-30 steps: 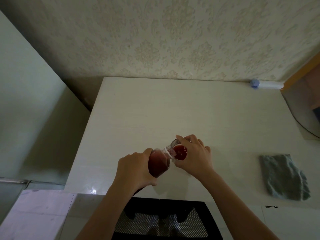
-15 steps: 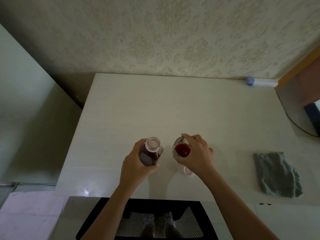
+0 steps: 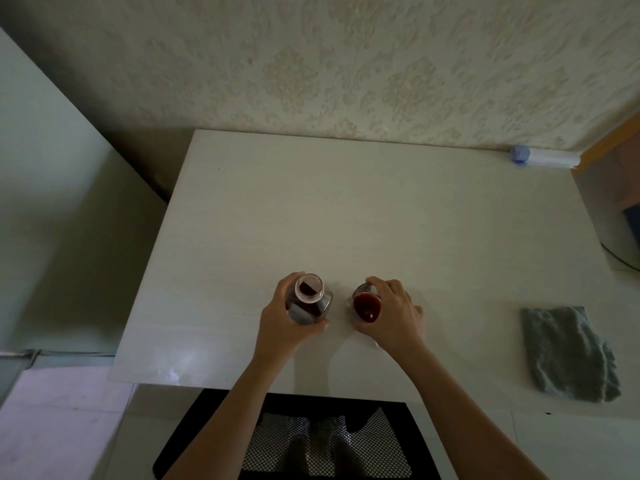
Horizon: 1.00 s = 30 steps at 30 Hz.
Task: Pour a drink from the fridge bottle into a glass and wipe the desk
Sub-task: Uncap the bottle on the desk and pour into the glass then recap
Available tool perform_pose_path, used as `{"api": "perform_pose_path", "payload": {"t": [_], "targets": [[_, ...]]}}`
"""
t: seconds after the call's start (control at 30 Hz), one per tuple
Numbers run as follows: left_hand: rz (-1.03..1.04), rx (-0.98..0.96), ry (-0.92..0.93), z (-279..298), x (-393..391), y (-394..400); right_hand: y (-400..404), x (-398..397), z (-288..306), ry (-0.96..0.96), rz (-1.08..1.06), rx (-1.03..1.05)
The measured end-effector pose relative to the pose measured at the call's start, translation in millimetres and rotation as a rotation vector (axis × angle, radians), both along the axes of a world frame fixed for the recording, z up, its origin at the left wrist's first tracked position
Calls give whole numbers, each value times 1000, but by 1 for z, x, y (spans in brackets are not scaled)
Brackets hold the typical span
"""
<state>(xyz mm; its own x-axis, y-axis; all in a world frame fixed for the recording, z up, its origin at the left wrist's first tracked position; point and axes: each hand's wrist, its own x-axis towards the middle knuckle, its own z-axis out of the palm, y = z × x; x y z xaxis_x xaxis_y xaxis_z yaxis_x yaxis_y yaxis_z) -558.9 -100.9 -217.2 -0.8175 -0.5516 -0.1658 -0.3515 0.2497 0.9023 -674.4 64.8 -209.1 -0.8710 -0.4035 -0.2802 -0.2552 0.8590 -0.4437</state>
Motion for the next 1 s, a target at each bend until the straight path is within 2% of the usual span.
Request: {"api": "perform_pose_path", "payload": {"t": [0.6, 0.83, 1.0], "targets": [[-33, 72, 16, -5, 0, 2, 3, -3, -5, -2, 83, 79], [-60, 125, 2, -6, 5, -2, 13, -3, -3, -81, 98, 9], [-57, 127, 8, -7, 10, -3, 35, 4, -8, -64, 37, 28]]}}
